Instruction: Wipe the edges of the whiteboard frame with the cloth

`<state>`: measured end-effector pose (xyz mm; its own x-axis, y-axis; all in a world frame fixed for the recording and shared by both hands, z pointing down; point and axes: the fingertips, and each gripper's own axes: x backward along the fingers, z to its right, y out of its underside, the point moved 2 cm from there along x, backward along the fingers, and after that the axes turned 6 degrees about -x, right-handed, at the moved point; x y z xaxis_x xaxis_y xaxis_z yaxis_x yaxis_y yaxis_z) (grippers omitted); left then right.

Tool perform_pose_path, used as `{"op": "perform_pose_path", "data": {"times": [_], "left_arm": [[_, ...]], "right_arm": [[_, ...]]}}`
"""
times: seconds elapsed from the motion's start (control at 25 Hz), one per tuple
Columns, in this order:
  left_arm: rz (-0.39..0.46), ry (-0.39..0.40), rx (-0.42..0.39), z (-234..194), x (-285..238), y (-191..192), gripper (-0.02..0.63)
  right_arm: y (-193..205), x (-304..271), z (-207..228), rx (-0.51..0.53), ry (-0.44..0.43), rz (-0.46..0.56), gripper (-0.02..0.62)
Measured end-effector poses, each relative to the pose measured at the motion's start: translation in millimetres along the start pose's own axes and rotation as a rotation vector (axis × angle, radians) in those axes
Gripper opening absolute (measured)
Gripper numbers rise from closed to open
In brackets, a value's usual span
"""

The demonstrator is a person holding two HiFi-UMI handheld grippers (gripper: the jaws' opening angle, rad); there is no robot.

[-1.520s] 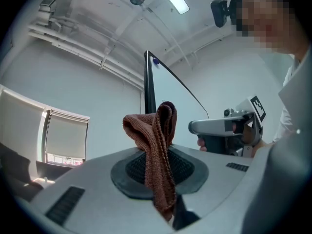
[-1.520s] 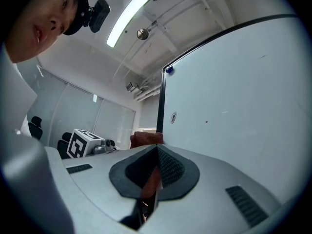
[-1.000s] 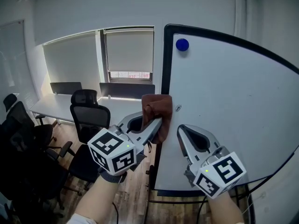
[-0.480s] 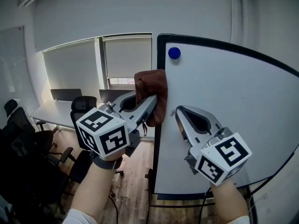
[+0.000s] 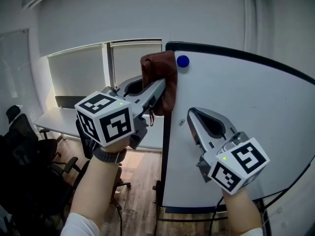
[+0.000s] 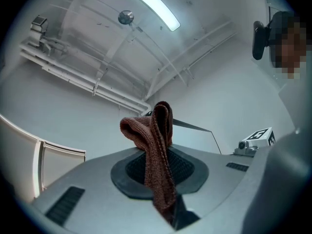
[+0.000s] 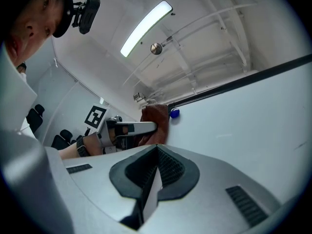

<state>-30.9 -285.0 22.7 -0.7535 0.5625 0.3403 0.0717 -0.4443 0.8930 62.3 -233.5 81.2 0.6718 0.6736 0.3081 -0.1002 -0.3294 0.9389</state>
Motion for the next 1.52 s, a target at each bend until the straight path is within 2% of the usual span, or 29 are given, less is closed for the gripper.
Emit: {"op": "perform_pose_path", "data": {"times": [0.44, 0.6, 0.72, 0.84, 1.16, 1.52], "left_arm": [[0.063, -0.011, -0.022, -1.4, -1.1, -30.1, 0.066], [0.104, -0.05, -0.044, -8.8, 9.7, -48.4, 0.066], [0.092, -0.104, -0.104, -20.5, 11.0, -58.7, 0.065], [0.064, -0.12, -0.12, -22.7, 9.7, -49.3, 0.066], [0.025, -0.036, -0.088, 1.6, 10.6, -6.9, 0.064], [0.008, -0.031, -0.039, -10.2, 3.1, 5.7, 0.064]], "right_arm": [[-8.9, -2.7, -2.4, -0.007, -0.017, 0.029, 0.005], [-8.0, 3.1, -8.8, -0.006, -0.024, 0.039, 0.005], [-15.1, -1.0, -9.1, -0.002, -0.025, 0.043, 0.005], [-8.4, -0.4, -11.4, -0.005, -0.032, 0.034, 0.005], [20.3, 11.9, -22.1, -0.027, -0.026, 0.022, 0.005], [-2.7, -15.4, -7.2, -0.012, -0.011, 0.022, 0.005]]}}
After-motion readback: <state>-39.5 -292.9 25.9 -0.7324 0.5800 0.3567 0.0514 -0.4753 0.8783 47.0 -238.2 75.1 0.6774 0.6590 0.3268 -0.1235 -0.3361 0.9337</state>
